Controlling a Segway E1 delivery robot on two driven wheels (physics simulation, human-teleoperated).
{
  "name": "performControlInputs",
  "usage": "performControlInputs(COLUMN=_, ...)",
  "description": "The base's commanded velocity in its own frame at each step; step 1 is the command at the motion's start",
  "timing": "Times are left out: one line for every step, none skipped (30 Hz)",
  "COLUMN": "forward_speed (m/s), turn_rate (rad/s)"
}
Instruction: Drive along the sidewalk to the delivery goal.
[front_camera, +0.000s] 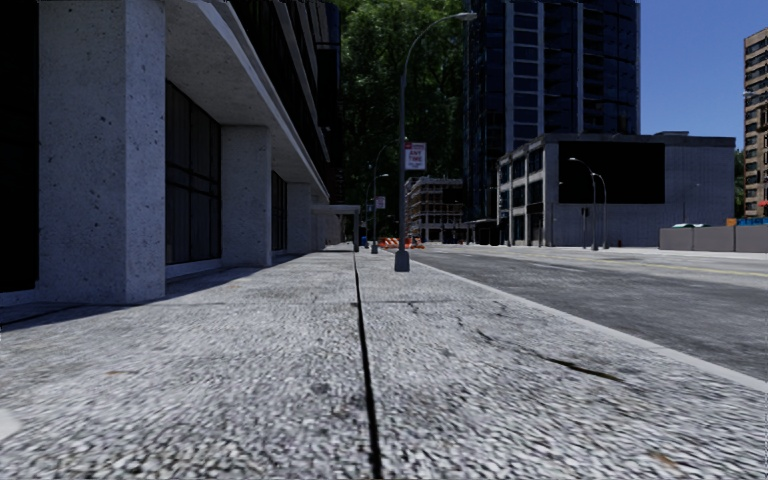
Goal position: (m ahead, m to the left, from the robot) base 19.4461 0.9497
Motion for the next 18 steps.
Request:
performControlInputs(forward_speed=1.54, turn_rate=0.66)
performControlInputs(forward_speed=1.54, turn_rate=0.38)
performControlInputs(forward_speed=1.54, turn_rate=0.17)
performControlInputs(forward_speed=1.54, turn_rate=0.03)
performControlInputs(forward_speed=1.54, turn_rate=0.0)
performControlInputs(forward_speed=1.54, turn_rate=0.0)
performControlInputs(forward_speed=1.54, turn_rate=0.0)
performControlInputs(forward_speed=1.54, turn_rate=0.0)
performControlInputs(forward_speed=1.54, turn_rate=0.0)
performControlInputs(forward_speed=1.57, turn_rate=0.0)
performControlInputs(forward_speed=1.69, turn_rate=0.0)
performControlInputs(forward_speed=1.81, turn_rate=0.0)
performControlInputs(forward_speed=2.0, turn_rate=0.0)
performControlInputs(forward_speed=2.0, turn_rate=0.0)
performControlInputs(forward_speed=2.0, turn_rate=0.0)
performControlInputs(forward_speed=2.0, turn_rate=0.0)
performControlInputs(forward_speed=2.0, turn_rate=0.0)
performControlInputs(forward_speed=2.0, turn_rate=0.0)
